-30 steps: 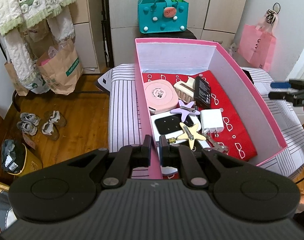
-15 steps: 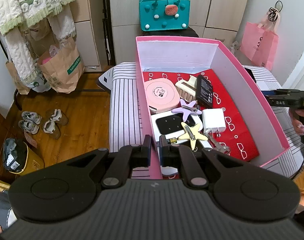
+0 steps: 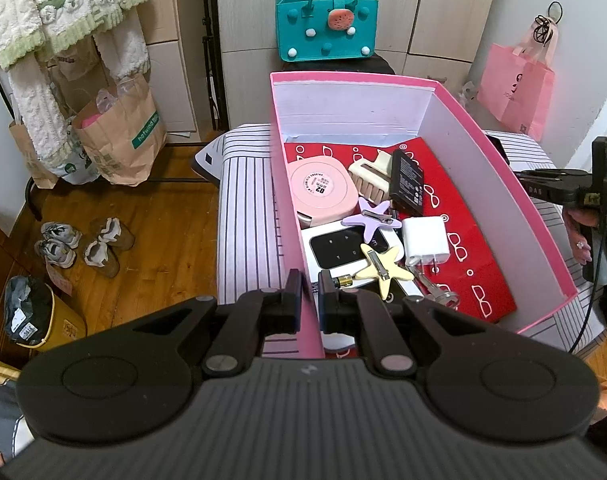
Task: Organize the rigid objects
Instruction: 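Withdraw the open right tool to the silver keys on the bed, then close the right tool on the silver keys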
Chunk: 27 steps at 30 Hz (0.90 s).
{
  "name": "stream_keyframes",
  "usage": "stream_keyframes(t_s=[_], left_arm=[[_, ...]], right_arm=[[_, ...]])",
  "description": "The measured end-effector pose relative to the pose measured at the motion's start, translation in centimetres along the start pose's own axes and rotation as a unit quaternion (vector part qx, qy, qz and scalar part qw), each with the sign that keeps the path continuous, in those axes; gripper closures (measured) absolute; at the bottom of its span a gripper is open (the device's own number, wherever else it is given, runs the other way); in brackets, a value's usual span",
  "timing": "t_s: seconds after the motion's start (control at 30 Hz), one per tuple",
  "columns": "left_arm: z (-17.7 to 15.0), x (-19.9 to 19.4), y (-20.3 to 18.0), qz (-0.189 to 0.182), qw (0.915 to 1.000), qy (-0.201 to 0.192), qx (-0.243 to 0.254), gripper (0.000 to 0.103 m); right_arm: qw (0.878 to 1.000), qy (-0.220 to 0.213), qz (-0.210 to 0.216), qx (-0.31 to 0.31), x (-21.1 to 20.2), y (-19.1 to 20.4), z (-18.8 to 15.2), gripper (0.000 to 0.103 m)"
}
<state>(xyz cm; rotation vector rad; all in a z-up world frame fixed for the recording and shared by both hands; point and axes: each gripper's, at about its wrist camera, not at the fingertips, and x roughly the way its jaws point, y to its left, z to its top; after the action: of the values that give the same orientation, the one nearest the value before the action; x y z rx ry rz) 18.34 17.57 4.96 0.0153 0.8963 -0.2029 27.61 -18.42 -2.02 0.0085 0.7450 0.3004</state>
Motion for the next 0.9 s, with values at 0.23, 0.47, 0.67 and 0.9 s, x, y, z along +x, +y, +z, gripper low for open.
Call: stream_keyframes(t_s=[0.23,0.47,0.67,0.9], left_arm=[[0.0,0.0,0.0,-0.001,1.0,0.0,0.0,0.096],[0.0,0.0,0.1,-0.001,1.0,0.0,0.0,0.096],[-0.1,0.0,0.0,0.0,1.0,0.0,-0.001,0.096],[-0.1,0.0,0.1,-0.001,1.0,0.0,-0.001,0.096]], right_arm=[[1.0,0.001,0.0,-0.016,-0.1,0.6,0.0,0.095],[1.0,-0.01,-0.013,-0.022,0.0,0.8,0.6,0.066],[0.999,0.003,-0.013,-0.038,1.3,1.1,0.8,0.058],[0.999,-0.008,-0.025,-0.034,1.3,1.4,0.5,0.076]])
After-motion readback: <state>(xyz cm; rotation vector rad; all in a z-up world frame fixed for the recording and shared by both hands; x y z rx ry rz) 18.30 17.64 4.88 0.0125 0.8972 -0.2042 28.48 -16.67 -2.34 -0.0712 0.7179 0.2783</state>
